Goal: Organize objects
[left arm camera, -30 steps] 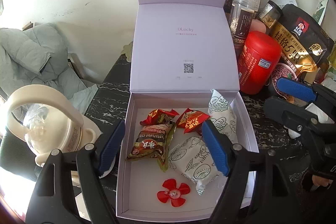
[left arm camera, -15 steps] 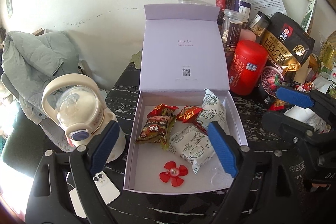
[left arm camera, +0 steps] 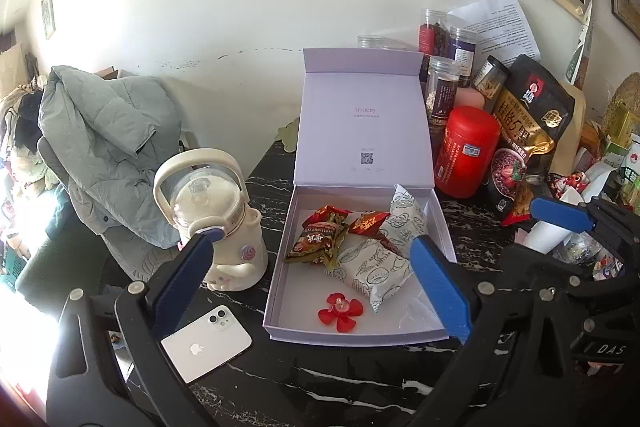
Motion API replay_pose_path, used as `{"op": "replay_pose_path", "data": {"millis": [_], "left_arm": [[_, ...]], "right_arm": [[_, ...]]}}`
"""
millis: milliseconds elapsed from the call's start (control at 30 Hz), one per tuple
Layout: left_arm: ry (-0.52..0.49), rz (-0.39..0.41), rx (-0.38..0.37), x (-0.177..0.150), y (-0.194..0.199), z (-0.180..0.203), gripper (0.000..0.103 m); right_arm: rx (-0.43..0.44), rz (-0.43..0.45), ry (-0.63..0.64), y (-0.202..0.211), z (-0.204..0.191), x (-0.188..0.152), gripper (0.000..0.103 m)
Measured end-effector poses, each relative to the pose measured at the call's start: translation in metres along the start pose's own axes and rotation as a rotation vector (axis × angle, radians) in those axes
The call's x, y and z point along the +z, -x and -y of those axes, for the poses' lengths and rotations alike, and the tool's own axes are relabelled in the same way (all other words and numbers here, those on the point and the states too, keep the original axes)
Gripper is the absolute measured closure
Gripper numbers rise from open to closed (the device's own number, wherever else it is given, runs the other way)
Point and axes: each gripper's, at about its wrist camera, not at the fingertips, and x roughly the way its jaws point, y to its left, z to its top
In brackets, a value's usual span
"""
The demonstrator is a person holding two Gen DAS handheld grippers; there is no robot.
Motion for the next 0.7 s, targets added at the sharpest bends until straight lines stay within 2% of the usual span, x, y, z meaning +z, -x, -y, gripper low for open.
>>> {"op": "replay_pose_path", "data": {"millis": [200, 400, 700], "left_arm": [[-0.019, 0.024, 0.013, -0.008, 0.027, 0.005, 0.001], [-0.027, 0.054, 0.042, -0.018, 0.055, 0.009, 0.000], [-0.001, 0.022, 0.068, -0.038, 0.064, 0.006, 0.000]], "right_arm": [[-0.003, -0.010, 0.011, 0.018, -0.010, -0.005, 0.030], [-0.030, 0.023, 0.007, 0.040, -0.015, -0.011, 0.027], [-0.019, -0.010, 0.046, 0.043, -0.025, -0.025, 0.023]]}}
